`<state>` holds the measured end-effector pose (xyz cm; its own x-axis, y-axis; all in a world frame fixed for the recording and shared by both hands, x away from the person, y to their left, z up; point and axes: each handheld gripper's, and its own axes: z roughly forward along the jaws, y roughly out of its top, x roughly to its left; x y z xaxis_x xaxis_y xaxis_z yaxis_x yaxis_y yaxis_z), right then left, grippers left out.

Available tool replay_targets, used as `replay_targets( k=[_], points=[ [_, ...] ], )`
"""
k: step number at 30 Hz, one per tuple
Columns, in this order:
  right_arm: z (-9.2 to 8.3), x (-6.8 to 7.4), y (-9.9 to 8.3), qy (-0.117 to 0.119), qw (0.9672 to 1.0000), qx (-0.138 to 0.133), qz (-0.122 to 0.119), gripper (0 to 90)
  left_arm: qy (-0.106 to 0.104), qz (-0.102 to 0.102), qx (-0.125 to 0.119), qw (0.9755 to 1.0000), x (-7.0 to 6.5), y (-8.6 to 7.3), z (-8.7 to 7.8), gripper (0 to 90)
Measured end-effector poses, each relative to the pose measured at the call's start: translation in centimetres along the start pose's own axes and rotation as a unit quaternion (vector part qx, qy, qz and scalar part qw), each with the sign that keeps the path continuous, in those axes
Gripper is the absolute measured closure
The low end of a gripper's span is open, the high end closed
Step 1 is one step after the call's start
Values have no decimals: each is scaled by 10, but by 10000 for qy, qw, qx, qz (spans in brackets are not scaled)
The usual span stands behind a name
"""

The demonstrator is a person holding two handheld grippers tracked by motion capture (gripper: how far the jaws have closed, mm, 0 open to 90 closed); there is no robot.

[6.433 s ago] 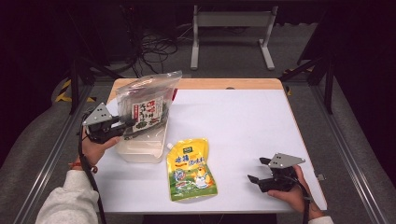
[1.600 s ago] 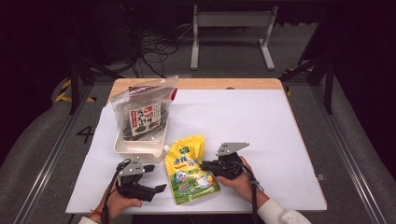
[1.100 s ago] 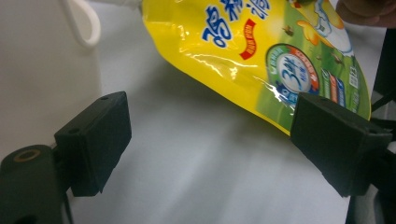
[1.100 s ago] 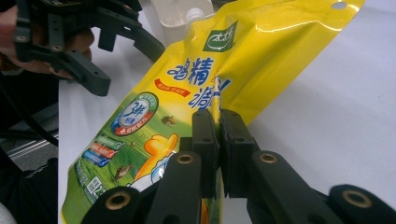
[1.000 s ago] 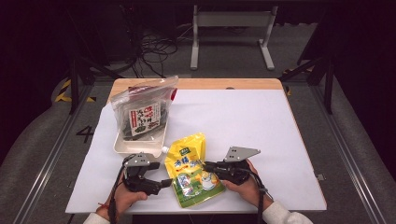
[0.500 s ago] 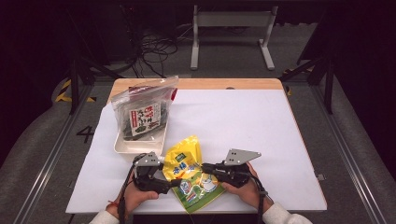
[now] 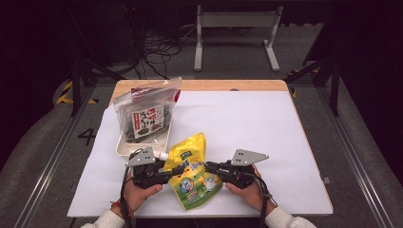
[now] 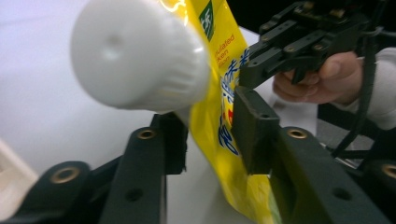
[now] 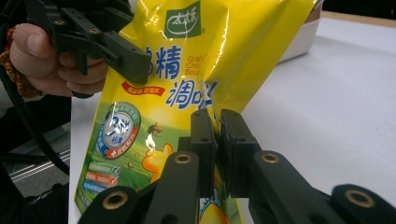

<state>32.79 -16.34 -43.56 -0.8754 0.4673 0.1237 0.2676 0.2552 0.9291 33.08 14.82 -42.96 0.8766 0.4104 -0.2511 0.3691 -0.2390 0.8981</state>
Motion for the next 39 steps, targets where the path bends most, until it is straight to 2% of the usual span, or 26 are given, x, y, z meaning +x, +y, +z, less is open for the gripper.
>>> replay_targets(
  k=[2,6,9,11,14,16,19,22,27,30,33,37,39],
  points=[
    [1,3,1,-74,9999,-11,-115,841,1,143,5,9999,-4,2,3,709],
    [1,6,1,-160,9998,-74,-138,841,-87,120,52,9999,-5,2,9,735],
    [3,9,1,-209,9996,-104,-160,842,-12,279,217,9994,-12,3,17,721],
    [3,9,1,-233,9996,-144,-104,841,66,267,193,9994,-13,4,18,729],
    [3,8,2,-282,9994,-177,-77,838,77,223,167,9996,-13,5,19,748],
    [3,8,2,-289,9993,-222,-17,830,54,247,118,9996,-13,7,18,806],
    [2,9,4,-325,9991,-269,-98,802,55,406,93,9991,-17,12,16,839],
    [0,12,6,-330,9989,-287,-159,756,-23,540,79,9985,-21,17,12,866],
    [-9,19,11,-195,9989,-205,-381,651,-73,777,121,9969,-25,20,6,893],
    [-17,21,12,-180,9990,-150,-389,540,-101,848,142,9962,-26,22,4,896],
    [-27,19,12,-126,9992,-121,-352,471,-105,956,173,9952,-25,23,3,896],
    [-41,15,9,-392,9985,74,-371,374,-91,1007,153,9948,-22,24,1,896],
    [-47,13,6,-742,9960,254,-430,332,-86,1063,129,9942,-21,24,-1,897]
  ],
)
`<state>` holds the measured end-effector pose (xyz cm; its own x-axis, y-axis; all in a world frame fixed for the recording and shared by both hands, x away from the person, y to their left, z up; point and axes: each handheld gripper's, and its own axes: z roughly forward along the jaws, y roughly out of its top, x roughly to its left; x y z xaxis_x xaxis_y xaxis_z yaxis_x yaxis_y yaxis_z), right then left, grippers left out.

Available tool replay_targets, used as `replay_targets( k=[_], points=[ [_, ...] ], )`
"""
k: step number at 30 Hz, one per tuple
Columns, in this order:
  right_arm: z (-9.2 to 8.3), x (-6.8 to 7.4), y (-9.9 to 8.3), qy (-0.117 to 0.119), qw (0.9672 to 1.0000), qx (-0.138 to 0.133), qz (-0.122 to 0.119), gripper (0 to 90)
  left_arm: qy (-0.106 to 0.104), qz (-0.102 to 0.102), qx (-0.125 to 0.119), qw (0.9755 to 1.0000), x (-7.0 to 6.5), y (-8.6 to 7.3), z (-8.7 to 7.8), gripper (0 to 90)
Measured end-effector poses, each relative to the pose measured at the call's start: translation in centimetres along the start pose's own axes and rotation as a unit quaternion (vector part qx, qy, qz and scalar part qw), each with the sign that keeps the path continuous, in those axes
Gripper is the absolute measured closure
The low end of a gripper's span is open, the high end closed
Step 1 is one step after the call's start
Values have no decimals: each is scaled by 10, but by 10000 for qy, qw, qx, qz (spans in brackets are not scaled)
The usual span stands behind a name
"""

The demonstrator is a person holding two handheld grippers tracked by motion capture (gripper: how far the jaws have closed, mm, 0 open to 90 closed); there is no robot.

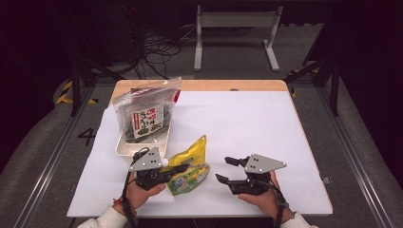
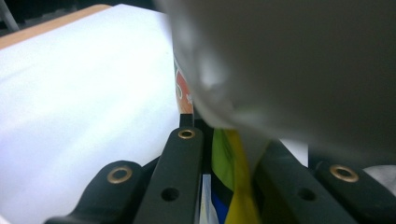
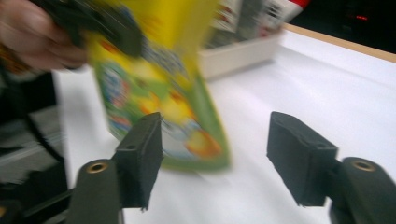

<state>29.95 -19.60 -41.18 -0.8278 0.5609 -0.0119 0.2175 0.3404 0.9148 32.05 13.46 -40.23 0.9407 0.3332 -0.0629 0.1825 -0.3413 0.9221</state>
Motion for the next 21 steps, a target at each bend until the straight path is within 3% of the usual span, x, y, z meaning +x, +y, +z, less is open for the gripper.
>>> replay_targets(
  k=[3,6,10,13,21],
  points=[
    [-4,3,-6,-354,9980,320,-411,299,-1,67,4,10000,0,-1,-3,897],
    [-5,3,-14,-330,9972,591,-320,267,52,59,-33,10000,1,-1,-7,897],
    [-7,2,-29,-467,9924,1089,-331,219,111,98,-87,9999,4,0,-13,897],
    [-7,-3,-36,-512,9911,1213,-198,206,153,139,-114,9997,6,1,-19,896],
    [-8,-15,-42,-637,9906,1204,137,183,342,299,-246,9987,7,10,-36,896]
  ],
)
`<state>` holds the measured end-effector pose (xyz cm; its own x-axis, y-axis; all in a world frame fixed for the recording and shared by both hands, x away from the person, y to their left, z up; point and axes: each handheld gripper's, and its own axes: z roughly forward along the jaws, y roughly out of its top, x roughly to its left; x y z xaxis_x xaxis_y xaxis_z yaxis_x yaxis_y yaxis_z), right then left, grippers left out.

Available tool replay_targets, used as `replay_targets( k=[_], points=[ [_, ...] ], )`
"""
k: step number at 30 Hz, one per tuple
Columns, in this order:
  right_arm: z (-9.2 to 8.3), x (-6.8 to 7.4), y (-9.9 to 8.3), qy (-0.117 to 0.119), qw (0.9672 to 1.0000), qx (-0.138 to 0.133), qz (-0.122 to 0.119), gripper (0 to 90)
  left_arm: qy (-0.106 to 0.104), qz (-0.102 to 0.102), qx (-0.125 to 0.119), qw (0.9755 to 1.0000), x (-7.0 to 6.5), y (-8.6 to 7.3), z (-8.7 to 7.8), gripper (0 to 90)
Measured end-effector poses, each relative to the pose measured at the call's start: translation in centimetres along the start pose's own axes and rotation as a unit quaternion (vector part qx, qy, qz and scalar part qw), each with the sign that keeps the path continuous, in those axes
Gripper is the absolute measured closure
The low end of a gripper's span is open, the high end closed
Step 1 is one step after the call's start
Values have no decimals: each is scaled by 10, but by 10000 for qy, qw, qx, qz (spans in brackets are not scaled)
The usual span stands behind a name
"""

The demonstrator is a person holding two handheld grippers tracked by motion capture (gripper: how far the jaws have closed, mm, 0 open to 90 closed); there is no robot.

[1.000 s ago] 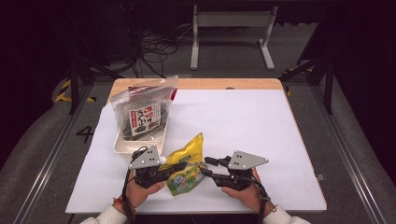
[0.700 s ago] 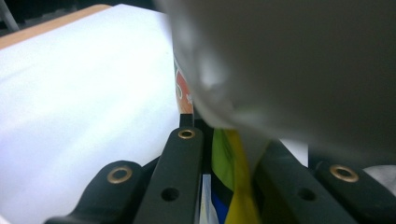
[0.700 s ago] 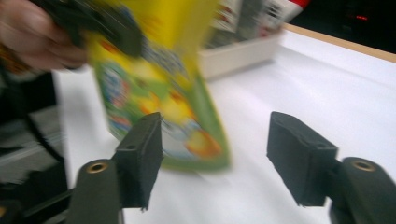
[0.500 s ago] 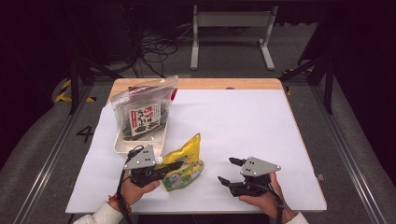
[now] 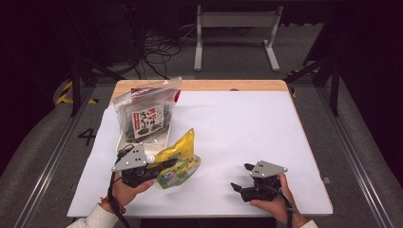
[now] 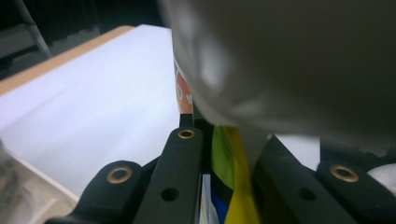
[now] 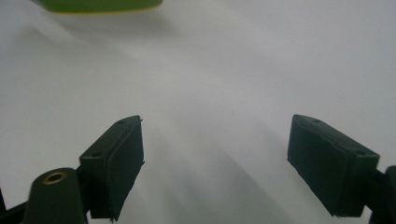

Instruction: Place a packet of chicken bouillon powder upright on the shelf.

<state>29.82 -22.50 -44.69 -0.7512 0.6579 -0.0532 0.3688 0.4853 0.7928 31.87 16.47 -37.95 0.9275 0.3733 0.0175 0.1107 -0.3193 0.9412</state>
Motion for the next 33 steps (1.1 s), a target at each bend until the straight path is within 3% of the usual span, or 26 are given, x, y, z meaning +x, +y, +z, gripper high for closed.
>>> replay_targets(
  k=[4,14,22,28,33],
  points=[
    [-2,-2,-4,-9,10000,58,56,186,152,28,-254,9996,5,9,-12,896],
    [-3,-1,-1,-41,9995,-216,238,191,380,182,-471,9980,16,21,-35,896],
    [0,0,-2,58,9994,-200,286,192,503,448,-324,9972,31,33,-55,896],
    [4,1,-3,114,9995,-144,269,192,603,503,-234,9966,47,38,-68,894],
    [5,0,-3,260,9985,-184,436,198,576,710,-135,9957,59,37,-74,893]
  ],
)
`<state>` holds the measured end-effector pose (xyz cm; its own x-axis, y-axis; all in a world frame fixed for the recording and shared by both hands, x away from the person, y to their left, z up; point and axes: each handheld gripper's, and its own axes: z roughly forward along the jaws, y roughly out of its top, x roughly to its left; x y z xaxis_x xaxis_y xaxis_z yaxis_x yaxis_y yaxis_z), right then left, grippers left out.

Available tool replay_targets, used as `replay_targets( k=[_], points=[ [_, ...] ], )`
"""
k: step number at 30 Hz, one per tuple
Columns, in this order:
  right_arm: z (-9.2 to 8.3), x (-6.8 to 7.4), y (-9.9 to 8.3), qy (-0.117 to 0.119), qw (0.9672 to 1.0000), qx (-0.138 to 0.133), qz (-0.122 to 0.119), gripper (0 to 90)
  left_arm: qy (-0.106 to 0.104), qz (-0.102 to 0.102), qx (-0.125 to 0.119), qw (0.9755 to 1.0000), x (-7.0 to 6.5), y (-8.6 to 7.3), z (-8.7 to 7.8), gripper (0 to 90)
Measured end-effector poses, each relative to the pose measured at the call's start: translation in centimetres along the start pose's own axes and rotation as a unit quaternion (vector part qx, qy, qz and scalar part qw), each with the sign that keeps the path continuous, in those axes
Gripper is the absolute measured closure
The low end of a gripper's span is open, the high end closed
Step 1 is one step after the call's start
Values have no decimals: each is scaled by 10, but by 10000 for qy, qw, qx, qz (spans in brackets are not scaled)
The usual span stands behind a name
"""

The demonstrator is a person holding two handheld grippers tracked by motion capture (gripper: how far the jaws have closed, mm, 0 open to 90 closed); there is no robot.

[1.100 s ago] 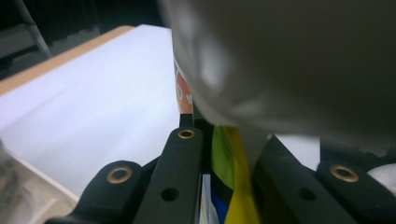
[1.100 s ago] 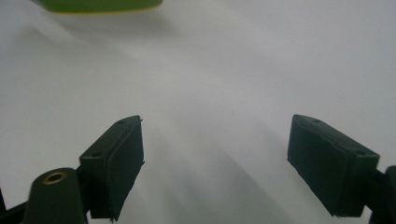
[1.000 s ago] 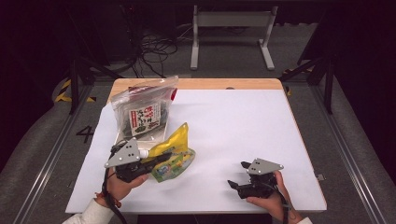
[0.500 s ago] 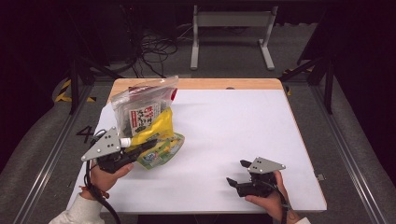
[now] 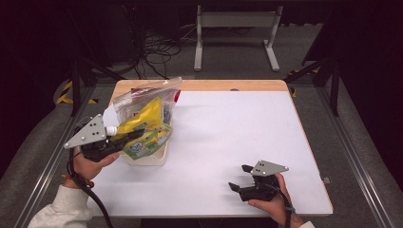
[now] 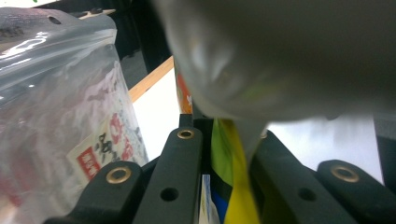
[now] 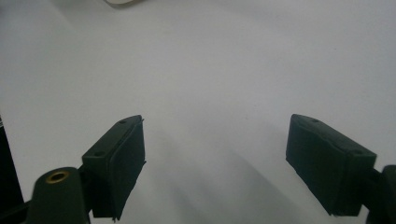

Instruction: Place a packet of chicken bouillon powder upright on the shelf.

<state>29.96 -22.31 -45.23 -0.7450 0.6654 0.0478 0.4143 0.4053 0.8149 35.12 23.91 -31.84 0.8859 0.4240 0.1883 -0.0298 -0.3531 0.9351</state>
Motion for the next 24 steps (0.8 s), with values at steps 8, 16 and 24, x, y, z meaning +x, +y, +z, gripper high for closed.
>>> replay_targets(
  k=[8,16,24],
  points=[
    [6,5,-1,176,9998,115,-23,201,-228,295,258,9990,16,-9,-4,893],
    [8,6,0,194,9997,158,-28,198,-614,-77,402,9973,29,-34,1,885],
    [12,10,-1,255,9992,282,-114,196,-953,-304,321,9945,37,-48,-4,882]
  ],
)
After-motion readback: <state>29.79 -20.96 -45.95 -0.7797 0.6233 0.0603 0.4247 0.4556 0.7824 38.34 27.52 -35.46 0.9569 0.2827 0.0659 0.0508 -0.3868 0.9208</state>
